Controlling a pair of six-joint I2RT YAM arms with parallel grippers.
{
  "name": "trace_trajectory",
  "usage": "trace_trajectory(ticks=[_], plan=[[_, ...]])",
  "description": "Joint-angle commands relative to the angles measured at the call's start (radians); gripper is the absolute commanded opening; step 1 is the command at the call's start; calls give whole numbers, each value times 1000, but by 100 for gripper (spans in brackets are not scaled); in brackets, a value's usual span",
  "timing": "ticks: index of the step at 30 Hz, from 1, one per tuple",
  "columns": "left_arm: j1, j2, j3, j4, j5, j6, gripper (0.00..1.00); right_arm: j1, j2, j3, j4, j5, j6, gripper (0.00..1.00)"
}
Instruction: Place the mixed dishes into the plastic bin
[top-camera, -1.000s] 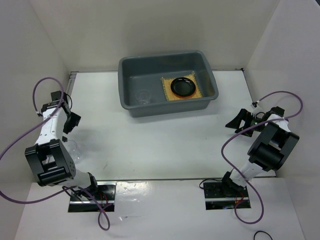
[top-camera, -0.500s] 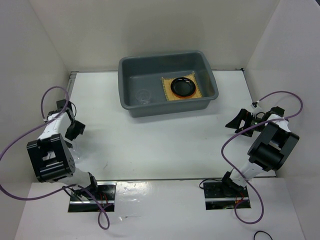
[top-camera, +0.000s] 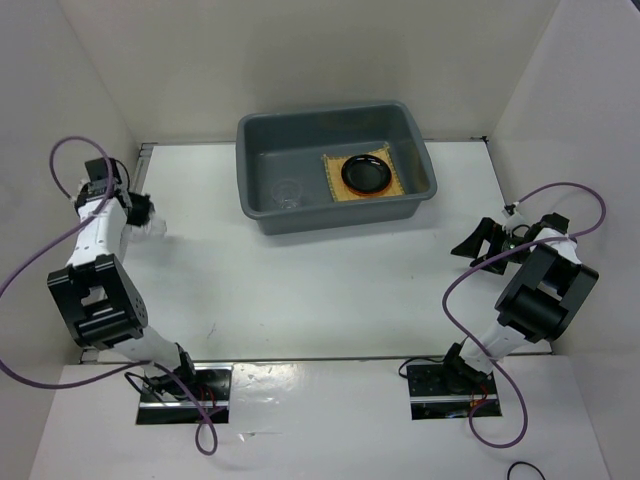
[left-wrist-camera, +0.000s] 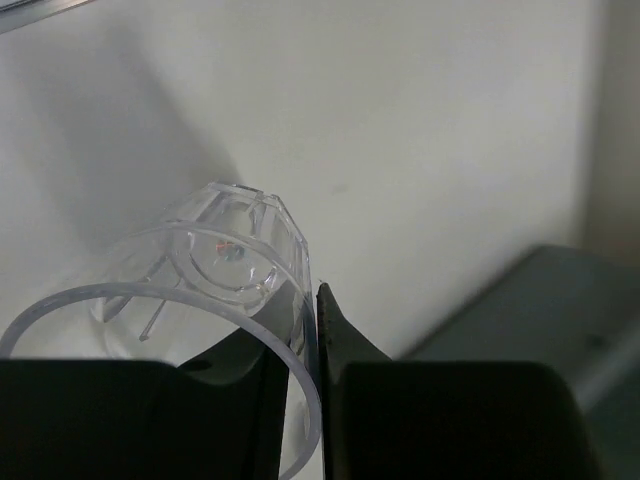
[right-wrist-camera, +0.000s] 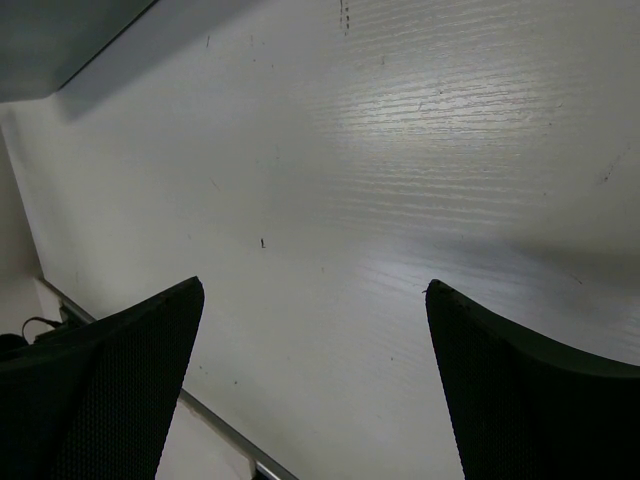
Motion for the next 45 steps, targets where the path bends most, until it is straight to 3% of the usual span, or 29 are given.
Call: trace_trajectory(ticks=[1, 3, 6, 10, 14, 15, 16, 17, 18, 19, 20, 29, 34, 39, 40, 41, 45], plan=[[5, -72, 93, 275, 159, -205, 0, 7, 3, 36, -7, -10, 5, 95], [-9, -83, 107, 375, 203, -296, 0, 7, 3, 36, -7, -10, 5, 95], [-67, -37, 147, 557, 242, -278, 0, 7, 3, 36, -7, -10, 5, 95], [-198, 162, 492, 347, 245, -15, 0, 7, 13, 36, -7, -21, -4, 95], [-359, 444, 983, 10, 181, 263, 0, 7, 22, 36, -16, -21, -15, 95], [-400, 615, 1328, -196, 106, 379, 0, 7, 22, 36, -16, -21, -15, 95], [-481, 718, 1550, -306, 63, 432, 0, 7, 22, 36, -16, -21, -15, 95], [-517, 932, 1792, -501, -14, 493, 0, 7, 31, 36, -16, -21, -15, 95], [-540, 881, 1858, -445, 11, 494, 0, 7, 31, 36, -16, -21, -15, 95], [-552, 833, 1539, -389, 12, 494, 0, 7, 31, 46, -16, -21, -15, 95], [-552, 795, 1456, -330, 12, 494, 0, 7, 31, 46, -16, -21, -15, 95], [-640, 958, 1502, -362, -2, 544, 0, 7, 51, 46, -16, -30, -26, 97], [-663, 1012, 1408, -371, 11, 544, 0, 7, 60, 55, -16, -30, -26, 97], [-673, 1038, 1451, -371, 21, 544, 2, 7, 82, 64, -36, -41, -44, 97], [-673, 1047, 1451, -371, 21, 544, 5, 7, 82, 64, -36, -41, -44, 97], [-673, 1048, 1451, -371, 21, 544, 33, 7, 82, 64, -36, -41, -44, 97], [-664, 1015, 1504, -371, 10, 535, 73, 7, 82, 64, -36, -41, -44, 99]])
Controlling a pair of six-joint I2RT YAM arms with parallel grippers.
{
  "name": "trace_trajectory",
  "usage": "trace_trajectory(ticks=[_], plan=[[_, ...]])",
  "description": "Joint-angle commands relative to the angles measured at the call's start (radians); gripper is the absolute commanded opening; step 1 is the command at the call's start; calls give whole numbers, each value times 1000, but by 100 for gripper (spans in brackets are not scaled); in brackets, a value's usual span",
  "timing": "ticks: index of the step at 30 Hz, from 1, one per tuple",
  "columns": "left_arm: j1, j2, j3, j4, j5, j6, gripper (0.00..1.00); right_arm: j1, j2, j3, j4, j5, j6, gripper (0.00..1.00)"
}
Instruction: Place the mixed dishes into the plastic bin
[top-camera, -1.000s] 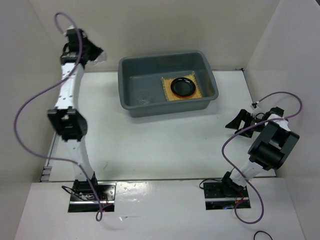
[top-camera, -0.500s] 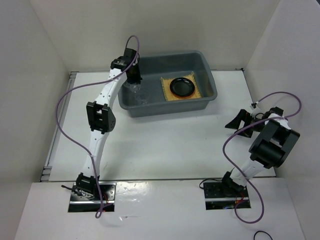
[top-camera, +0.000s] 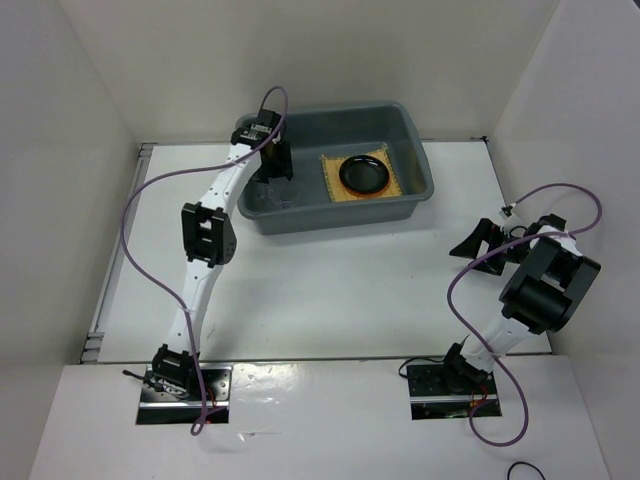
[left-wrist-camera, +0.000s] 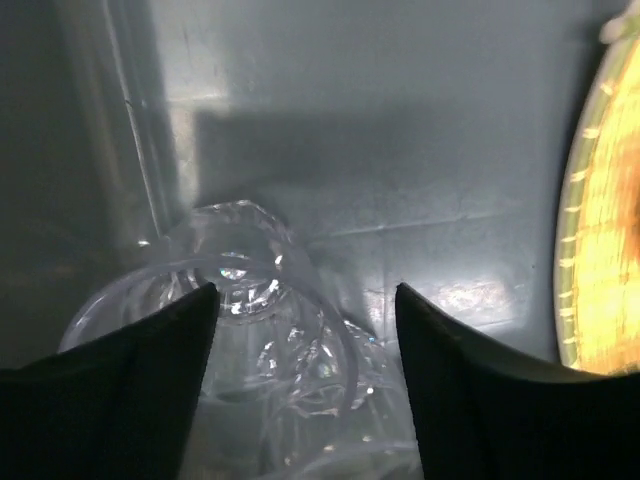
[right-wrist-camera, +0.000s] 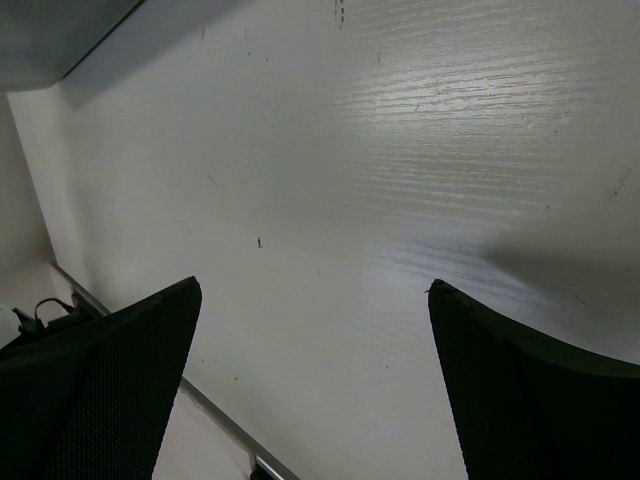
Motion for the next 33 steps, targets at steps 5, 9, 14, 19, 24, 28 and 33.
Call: trace_trajectory(ticks=[5, 9, 14, 19, 24, 28, 33], plan=[[18, -135, 298, -23, -98, 2, 87, 5, 10, 38, -17, -24, -14, 99], [9, -214, 442, 10, -43, 11, 100, 5, 10, 47, -17, -24, -24, 99], [-115, -343, 49, -131, -252, -36, 100, 14, -39, 194, -2, 18, 9, 99], [-295, -639, -651, 103, -468, 35, 100, 116, -61, 352, -43, 177, -12, 99], [-289, -984, -1180, 371, -295, 17, 100, 147, -137, 371, -86, 191, -67, 99], [-280, -1007, -1219, 371, -296, 40, 100, 156, -176, 303, -86, 138, -90, 99], [-280, -1017, -1194, 371, -359, 49, 100, 157, -185, 280, -59, 150, -101, 99]])
